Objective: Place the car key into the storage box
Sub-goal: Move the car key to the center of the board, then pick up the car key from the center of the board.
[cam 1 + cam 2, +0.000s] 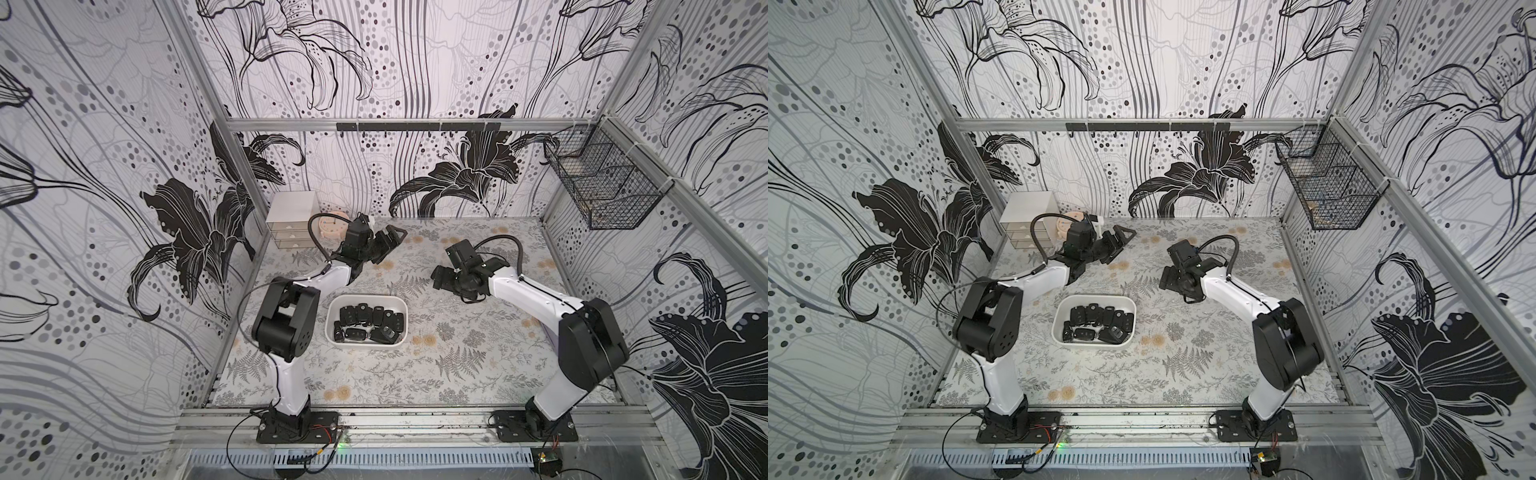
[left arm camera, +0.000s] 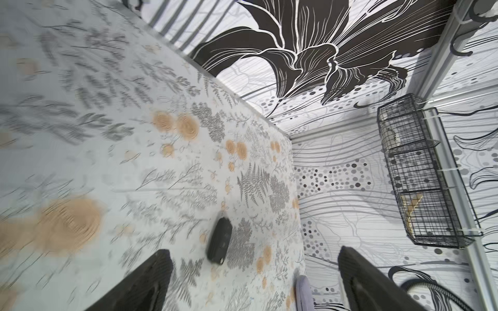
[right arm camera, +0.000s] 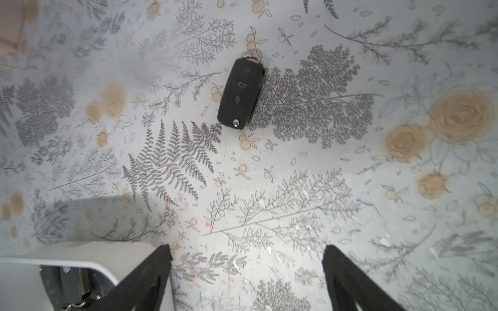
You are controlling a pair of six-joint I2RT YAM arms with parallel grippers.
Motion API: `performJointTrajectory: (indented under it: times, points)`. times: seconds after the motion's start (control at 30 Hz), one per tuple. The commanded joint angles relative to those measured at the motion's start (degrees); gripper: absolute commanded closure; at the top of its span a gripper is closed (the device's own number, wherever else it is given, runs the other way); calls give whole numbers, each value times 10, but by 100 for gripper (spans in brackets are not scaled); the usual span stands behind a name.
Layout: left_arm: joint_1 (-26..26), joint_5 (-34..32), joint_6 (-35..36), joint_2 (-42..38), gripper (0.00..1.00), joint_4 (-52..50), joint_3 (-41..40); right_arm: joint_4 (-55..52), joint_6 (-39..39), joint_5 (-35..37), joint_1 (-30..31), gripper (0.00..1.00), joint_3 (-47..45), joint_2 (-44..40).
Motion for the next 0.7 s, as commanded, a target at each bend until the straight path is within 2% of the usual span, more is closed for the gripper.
performJointTrajectory:
  times: [0.0,0.33,0.5,0.67]
  points:
    - [4,-67,67,-89,1,-101,-33,-29,-20,0,-10,12,61,69]
    - [8,-189,104,-325,1,-247,-140,-62,-33,-4,-37,22,218,220]
    - [8,-244,116,-401,1,-326,-166,-98,-34,-2,-51,29,270,267]
    - [9,-272,107,-451,1,-374,-193,-107,-35,-19,-53,36,292,288]
